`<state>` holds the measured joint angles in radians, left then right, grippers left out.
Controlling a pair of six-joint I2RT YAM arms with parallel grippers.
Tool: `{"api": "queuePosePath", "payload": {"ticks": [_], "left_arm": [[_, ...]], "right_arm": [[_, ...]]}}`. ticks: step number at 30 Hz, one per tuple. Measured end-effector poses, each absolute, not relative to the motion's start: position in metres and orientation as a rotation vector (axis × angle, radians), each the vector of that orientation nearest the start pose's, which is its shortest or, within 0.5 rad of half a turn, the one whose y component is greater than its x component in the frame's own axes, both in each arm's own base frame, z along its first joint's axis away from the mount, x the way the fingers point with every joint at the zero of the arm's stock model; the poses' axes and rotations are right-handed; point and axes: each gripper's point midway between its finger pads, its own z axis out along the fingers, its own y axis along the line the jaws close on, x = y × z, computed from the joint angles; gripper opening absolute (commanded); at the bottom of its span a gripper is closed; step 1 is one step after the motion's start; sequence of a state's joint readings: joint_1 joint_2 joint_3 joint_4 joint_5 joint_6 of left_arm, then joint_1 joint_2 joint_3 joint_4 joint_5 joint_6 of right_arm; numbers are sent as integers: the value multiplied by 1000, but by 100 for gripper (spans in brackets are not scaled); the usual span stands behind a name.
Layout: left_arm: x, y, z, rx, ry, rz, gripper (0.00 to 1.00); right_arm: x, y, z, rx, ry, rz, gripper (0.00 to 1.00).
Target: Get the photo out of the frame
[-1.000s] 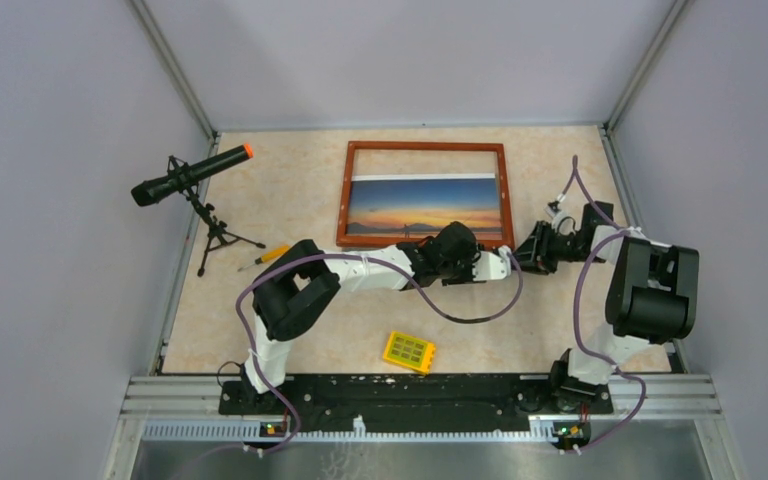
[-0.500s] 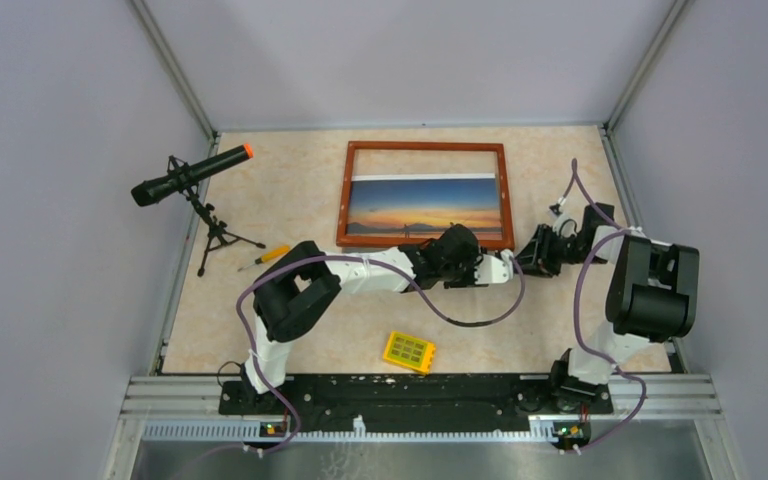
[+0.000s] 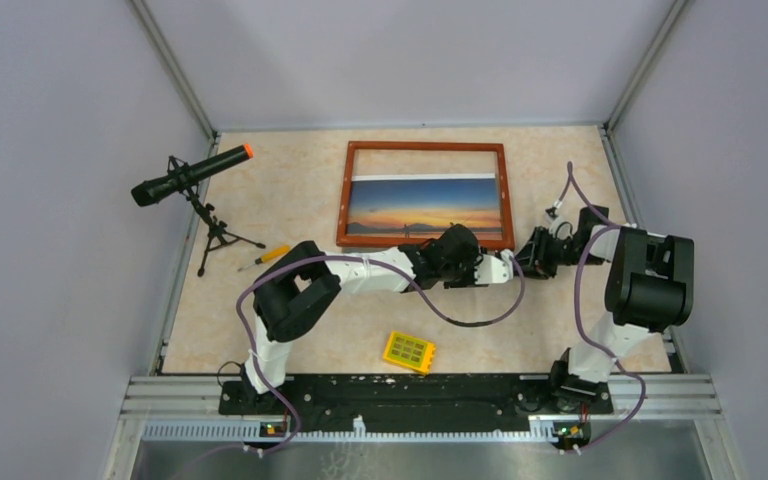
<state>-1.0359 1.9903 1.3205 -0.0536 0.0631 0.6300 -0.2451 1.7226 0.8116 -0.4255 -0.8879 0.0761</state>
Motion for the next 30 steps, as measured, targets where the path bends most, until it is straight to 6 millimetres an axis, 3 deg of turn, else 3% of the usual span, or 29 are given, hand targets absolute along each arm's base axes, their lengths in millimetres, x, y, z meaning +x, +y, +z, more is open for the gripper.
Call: {"api": "queuePosePath", "payload": {"ticks": [12,16,21,23,27,30], "left_arm": [[278,-443,58,1730,1528,-281,45],[278,-443,58,1730,1528,-281,45],[278,-443,58,1730,1528,-281,46],[278,-443,58,1729,1529,-282,47],[277,-444,58,1729,1530,-294,53],[275,-444,58,1730,1530,-304,58]], "right_arm": [[288,78,27,281,2567,1260,24],[288,80,27,286,2564,1279,32],[291,81,29,296,2549,1293,32],[293,81,29,297,2543,1289,27],[296,80,27,302,2538,1284,0],[297,80,27,308,2536,1286,0]]}}
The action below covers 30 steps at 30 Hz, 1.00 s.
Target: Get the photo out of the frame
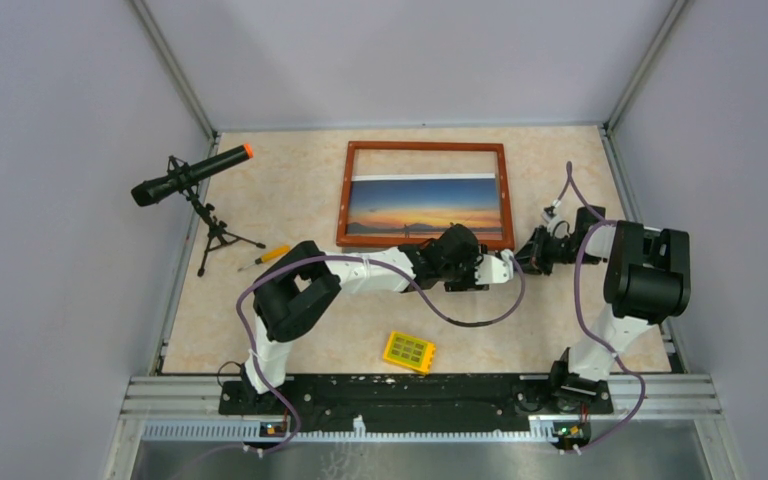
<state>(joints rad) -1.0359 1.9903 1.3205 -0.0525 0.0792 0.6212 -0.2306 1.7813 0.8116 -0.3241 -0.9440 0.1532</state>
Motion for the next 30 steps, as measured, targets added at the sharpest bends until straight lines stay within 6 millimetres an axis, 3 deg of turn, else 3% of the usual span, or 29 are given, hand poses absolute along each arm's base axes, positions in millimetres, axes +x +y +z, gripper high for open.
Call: {"api": "queuePosePath", "payload": {"ticks": [14,23,30], "left_arm": [[275,-455,56,1700,1519,-355,62],[282,-466,55,1651,1494,-353,57],[287,-462,52,1616,1499,-307,46]], "right_arm": [[300,88,44,316,2439,1375,0],[303,86,58,348,2363,1443,0],[303,88,70,332,2317,1480,0]]}}
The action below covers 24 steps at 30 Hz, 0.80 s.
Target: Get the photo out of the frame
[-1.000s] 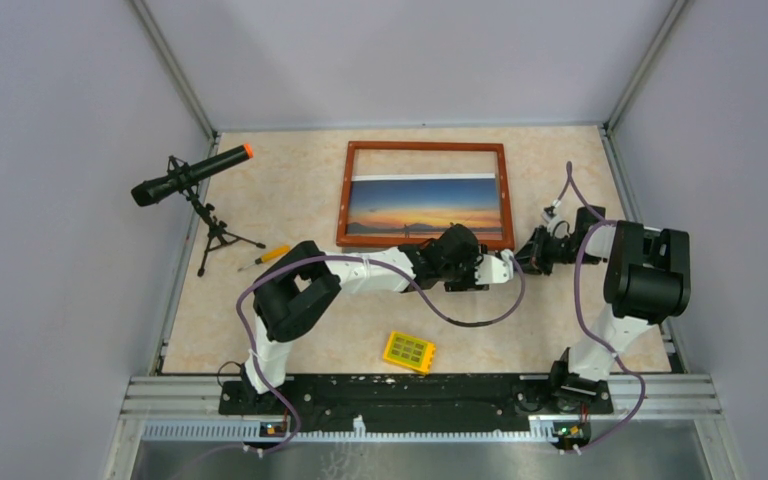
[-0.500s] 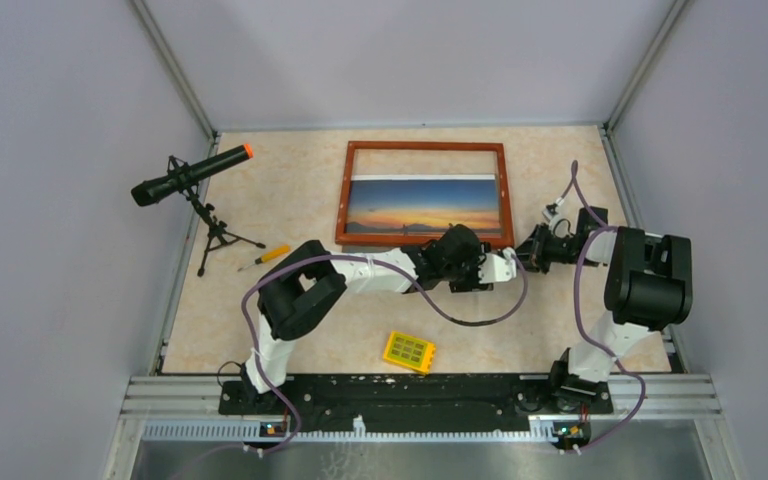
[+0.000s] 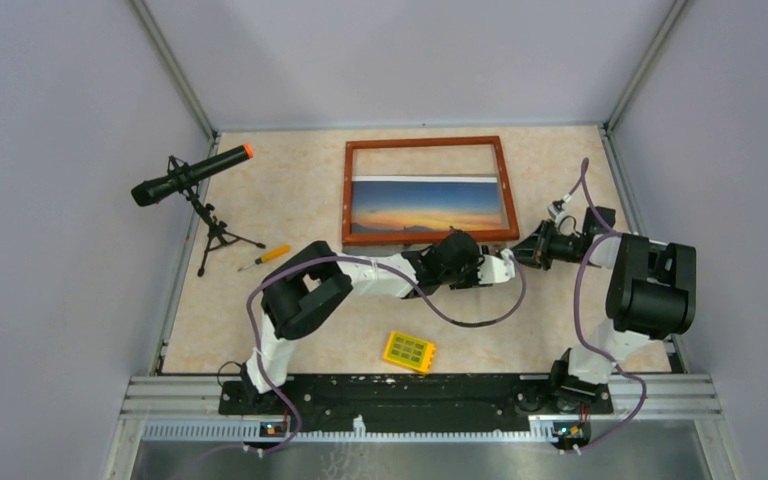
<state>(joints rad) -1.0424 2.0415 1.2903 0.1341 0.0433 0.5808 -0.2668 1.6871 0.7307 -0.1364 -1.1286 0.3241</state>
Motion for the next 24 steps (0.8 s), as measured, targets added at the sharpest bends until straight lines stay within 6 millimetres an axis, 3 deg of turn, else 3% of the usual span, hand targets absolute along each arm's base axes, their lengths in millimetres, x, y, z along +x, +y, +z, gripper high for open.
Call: {"api": "queuePosePath", "payload": {"ticks": [4,9,17,21,24], "left_arm": [[290,-445,36,1609,1536,-236,39],[289,-438,35,1588,1525,-180,34],[286,-395,33,1583,1573,-60,26],[286,-385,31,1580,1588,-31,24],[288,-382,31,1574,1595,-17,15]], "right_arm": [[302,87,75,321,2300,1486,0],[302,87,77,319,2291,1498,0],[302,86,77,324,2290,1498,0],[302,86,77,325,2290,1498,0],[301,86,77,326,2291,1499,0]]}}
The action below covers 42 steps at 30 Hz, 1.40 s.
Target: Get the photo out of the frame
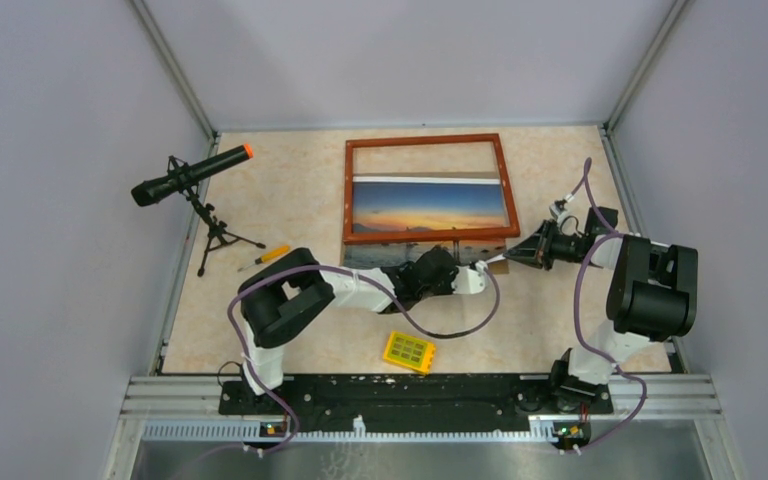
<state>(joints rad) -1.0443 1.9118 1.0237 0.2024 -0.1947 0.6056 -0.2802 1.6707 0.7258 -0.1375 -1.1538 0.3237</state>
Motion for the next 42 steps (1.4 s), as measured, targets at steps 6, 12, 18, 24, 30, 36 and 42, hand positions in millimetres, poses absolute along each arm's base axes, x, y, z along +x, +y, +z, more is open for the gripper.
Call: {"api": "queuePosePath", "payload": {"ticks": [6,12,18,24,30,36,42], "left_arm": [[294,-373,32,1563,1610,-4,0],[286,-365,38,1606,1640,-32,0],[273,-355,49,1671,1687,-63,0],[252,-349,65,1747,1742,-146,0],[230,-346,94,1818,1778,-252,0],[219,-336,146,1796,1768,-305,0],[232,-323,223,1639,1684,-299,1]], "right_arm": [[300,85,77,330,2295,1497,0],[292,86,74,316,2318,1501,36],[290,86,74,294,2334,1490,63],[304,77,92,175,2323,1401,69],[344,51,118,66,2295,1114,78],[378,28,139,53,2254,917,79],[384,23,135,77,2261,880,76]]}}
